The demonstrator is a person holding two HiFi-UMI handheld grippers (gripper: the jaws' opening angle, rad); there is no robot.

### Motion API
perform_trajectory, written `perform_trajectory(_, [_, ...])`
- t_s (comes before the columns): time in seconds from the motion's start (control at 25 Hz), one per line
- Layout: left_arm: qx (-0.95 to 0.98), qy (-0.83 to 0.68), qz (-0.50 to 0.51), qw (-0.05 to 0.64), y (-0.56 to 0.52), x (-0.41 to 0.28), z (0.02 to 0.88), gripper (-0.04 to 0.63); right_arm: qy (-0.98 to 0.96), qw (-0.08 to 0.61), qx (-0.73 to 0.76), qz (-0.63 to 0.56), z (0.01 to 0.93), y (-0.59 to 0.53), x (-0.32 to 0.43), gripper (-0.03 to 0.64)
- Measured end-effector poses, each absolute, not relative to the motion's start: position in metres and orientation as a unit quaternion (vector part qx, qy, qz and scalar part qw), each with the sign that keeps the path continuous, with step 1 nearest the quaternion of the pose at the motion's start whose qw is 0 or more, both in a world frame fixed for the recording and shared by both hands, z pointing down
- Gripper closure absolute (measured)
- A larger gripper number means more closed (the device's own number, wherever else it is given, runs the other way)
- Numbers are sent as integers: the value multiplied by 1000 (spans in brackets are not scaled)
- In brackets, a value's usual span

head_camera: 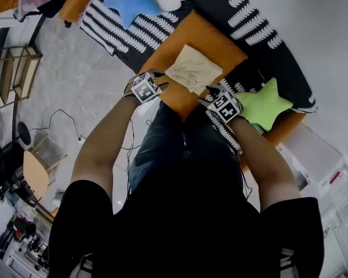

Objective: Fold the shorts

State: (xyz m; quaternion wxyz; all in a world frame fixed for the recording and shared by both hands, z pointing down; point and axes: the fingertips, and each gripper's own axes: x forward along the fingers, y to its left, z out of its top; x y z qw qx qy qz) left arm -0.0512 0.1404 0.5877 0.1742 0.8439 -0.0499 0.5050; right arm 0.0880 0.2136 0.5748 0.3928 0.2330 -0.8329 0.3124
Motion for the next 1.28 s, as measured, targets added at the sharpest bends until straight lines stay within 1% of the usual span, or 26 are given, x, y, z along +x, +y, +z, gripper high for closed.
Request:
perform_trajectory(0.12, [854,-82,475,196,140,-53,551,417,-832,376,265,312,541,206,107,359])
perform_trajectory(0.28, [864,-109,440,218,138,-54,497,417,-826,331,317,329,490,192,127,362])
perform_trajectory(0.64, [894,-171,346,228,121,-44,381,419,-829,269,395,289,383,162,166,374])
perform_trajectory(0.88, [909,-211,278,227,111,-30,309,426,-835,238,428,250,319,158,187,385])
perform_trajectory(1.28, [925,-225,236,195,122,-17,236,434,-840,208,455,208,253,171,212,394])
